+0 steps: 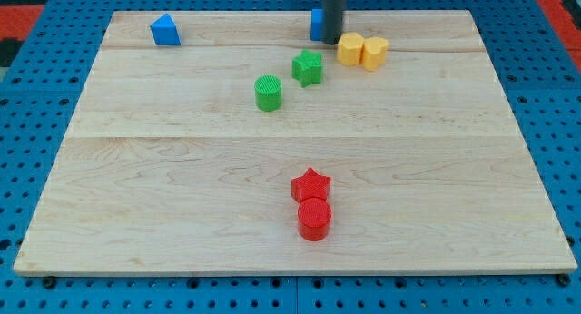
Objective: Move the yellow pentagon to the right side of the green star
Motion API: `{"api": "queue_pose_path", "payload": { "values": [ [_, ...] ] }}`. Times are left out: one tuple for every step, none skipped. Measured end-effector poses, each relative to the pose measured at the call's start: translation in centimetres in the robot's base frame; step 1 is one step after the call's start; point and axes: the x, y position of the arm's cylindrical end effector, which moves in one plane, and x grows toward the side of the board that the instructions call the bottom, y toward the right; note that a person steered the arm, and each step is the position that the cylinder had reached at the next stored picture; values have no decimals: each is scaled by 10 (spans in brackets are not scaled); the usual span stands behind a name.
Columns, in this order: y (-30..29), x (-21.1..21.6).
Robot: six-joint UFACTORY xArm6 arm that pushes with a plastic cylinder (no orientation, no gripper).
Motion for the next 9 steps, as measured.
{"api": "queue_pose_path", "payload": {
  "values": [
    [39, 10],
    [66, 52],
    [99, 76],
    [105, 72],
    [135, 70],
    [167, 78],
    [153, 99],
    [41, 101],
    [-35, 98]
  ]
}}
